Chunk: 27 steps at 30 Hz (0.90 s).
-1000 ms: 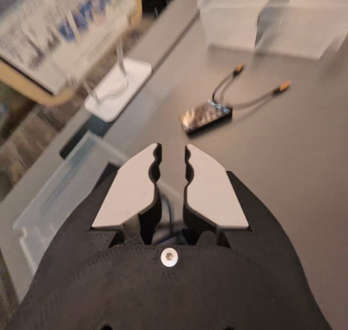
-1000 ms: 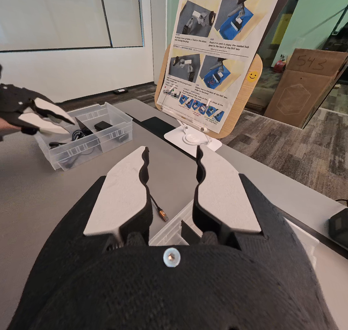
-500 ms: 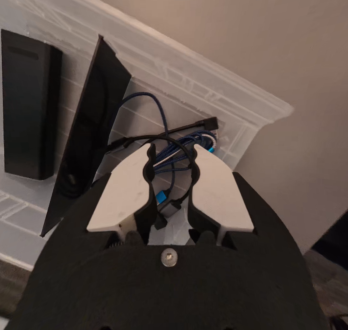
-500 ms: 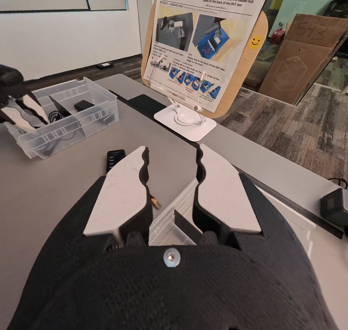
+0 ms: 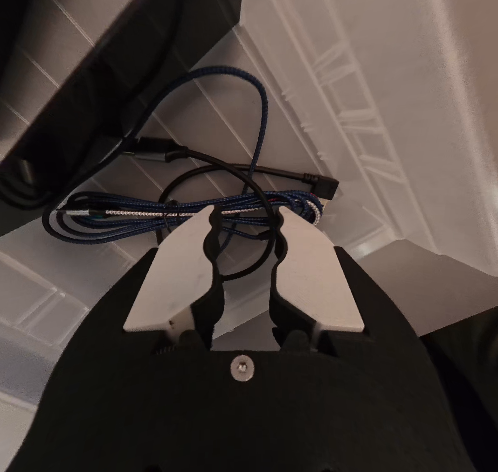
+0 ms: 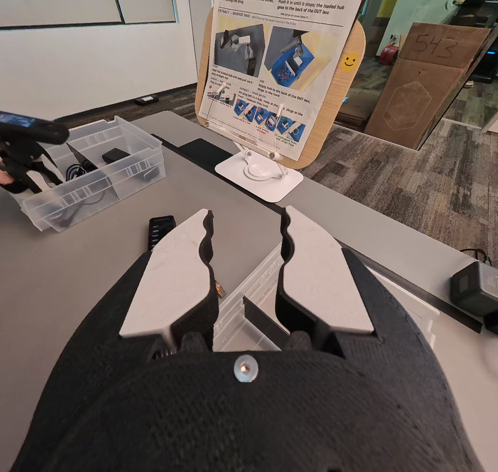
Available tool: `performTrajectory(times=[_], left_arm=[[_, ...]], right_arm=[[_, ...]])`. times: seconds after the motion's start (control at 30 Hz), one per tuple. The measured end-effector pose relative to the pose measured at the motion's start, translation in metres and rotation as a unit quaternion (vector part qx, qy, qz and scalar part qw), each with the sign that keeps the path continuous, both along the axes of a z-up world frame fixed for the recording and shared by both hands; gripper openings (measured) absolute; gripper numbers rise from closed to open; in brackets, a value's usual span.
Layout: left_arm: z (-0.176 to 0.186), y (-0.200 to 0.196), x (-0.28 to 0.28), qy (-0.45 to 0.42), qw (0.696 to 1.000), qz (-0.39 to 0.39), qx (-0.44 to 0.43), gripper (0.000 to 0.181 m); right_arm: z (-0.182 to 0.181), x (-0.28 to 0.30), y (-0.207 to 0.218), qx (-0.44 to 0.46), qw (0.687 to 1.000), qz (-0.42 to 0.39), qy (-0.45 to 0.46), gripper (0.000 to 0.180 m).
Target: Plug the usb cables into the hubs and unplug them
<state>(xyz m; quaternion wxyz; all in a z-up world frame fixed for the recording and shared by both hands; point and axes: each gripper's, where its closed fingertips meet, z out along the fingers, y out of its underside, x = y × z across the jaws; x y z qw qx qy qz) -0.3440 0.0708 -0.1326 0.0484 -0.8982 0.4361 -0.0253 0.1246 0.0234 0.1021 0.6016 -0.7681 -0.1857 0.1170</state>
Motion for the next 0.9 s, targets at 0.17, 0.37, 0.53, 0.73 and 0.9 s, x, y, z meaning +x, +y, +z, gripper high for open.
performTrajectory(times=[0.17,0.37,0.53,0.73,0.9], left_arm=[[0.0,-0.013,0.007,-0.019,0.999,-0.023,-0.04,0.006],[0.028,-0.015,0.003,-0.059,0.997,-0.007,-0.055,0.003],[0.087,-0.005,-0.003,-0.123,0.992,0.007,-0.004,0.003],[0.183,0.006,0.002,-0.191,0.978,0.012,0.084,0.003],[0.248,-0.028,0.075,-0.346,0.933,-0.047,0.091,0.003]], right_arm=[[0.003,0.003,-0.002,0.005,1.0,-0.001,0.006,0.049],[0.007,0.007,-0.006,0.012,1.0,0.0,0.014,0.048],[0.01,0.008,-0.007,0.017,0.999,0.006,0.026,0.048],[0.009,-0.004,-0.007,0.015,0.999,0.025,0.024,0.048],[0.009,-0.024,-0.007,0.014,0.999,0.049,0.017,0.048]])
